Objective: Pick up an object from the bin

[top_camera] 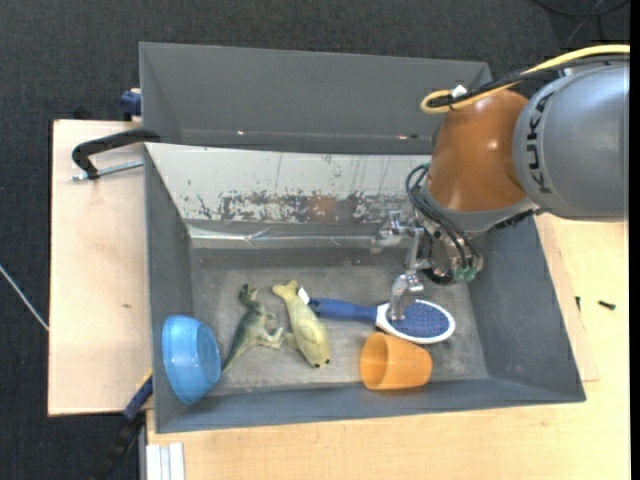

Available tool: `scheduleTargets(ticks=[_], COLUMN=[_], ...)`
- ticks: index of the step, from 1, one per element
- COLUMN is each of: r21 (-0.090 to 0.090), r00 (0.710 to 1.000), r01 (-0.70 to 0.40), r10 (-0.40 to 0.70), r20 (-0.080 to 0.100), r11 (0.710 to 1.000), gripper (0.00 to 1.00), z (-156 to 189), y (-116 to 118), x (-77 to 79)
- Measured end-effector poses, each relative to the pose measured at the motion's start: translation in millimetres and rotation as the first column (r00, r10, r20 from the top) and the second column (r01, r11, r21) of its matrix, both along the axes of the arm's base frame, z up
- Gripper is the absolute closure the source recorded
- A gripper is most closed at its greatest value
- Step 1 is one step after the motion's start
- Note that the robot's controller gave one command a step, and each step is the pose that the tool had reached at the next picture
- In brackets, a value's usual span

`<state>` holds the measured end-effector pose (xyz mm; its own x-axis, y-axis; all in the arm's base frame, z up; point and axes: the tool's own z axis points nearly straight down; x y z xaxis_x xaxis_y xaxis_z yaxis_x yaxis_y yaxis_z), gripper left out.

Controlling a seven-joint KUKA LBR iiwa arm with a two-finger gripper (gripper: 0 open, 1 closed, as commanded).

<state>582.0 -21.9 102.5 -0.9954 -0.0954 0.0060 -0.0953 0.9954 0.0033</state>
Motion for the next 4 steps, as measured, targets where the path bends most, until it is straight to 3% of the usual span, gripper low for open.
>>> scheduleTargets(ticks=[1, 2, 3, 4], r21=[-0.001, -0.005, -0.004, -0.008], r00=[0.998, 0.998, 0.910, 0.627], r01=[-0.059, -0.062, -0.415, -0.779], r10=[0.059, 0.062, 0.415, 0.779], r20=[0.002, -0.014, 0.017, 0.014], r11=[0.998, 0.998, 0.910, 0.627], gripper=[0.00, 1.00, 1.00, 1.00], z=[-16.5, -17.2, 92.5, 201.3], y=[21.0, 18.6, 58.0, 65.1], x=[-29.5, -33.3, -53.0, -44.3])
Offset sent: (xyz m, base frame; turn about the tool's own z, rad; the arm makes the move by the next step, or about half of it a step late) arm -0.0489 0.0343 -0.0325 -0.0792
